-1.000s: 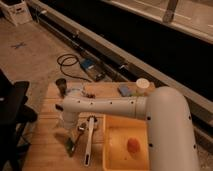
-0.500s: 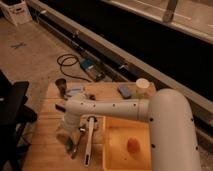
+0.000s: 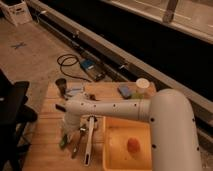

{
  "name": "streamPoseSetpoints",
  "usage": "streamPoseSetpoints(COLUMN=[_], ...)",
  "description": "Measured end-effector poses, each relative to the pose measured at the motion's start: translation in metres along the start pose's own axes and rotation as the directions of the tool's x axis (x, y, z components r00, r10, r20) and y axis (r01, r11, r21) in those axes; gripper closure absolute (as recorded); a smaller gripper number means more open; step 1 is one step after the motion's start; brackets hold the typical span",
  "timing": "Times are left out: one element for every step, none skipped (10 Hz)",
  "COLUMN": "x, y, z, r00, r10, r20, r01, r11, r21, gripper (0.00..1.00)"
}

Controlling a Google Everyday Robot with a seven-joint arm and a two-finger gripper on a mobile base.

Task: Place pepper in paper cup

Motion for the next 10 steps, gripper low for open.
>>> streamPoseSetpoints(x=[0.001, 0.001, 0.0, 0.0, -0.001, -0.002, 0.0, 0.008, 0.019, 0.034], y=[0.0, -0.002, -0.006, -0.01, -0.016, -0.022, -0.026, -0.033, -0.033, -0.029], z=[0.0, 0.001, -0.003, -0.01, -0.026, -0.043, -0.055, -0.073, -0.086, -0.099], r00=[0.999, 0.997, 0.996, 0.994, 0.992, 0.99, 0.988, 0.984, 0.979, 0.973], r10=[0.03, 0.071, 0.092, 0.105, 0.123, 0.135, 0.146, 0.16, 0.18, 0.203], r20=[0.014, 0.03, 0.02, 0.006, -0.013, -0.032, -0.049, -0.075, -0.092, -0.107], r01=[-0.03, -0.071, -0.092, -0.105, -0.122, -0.135, -0.145, -0.157, -0.174, -0.194], r11=[1.0, 0.997, 0.996, 0.994, 0.992, 0.991, 0.989, 0.987, 0.982, 0.977], r21=[-0.004, -0.013, -0.015, -0.01, 0.003, 0.017, 0.026, 0.044, 0.067, 0.091], gripper=[1.0, 1.0, 1.0, 1.0, 1.0, 1.0, 1.0, 1.0, 1.0, 1.0])
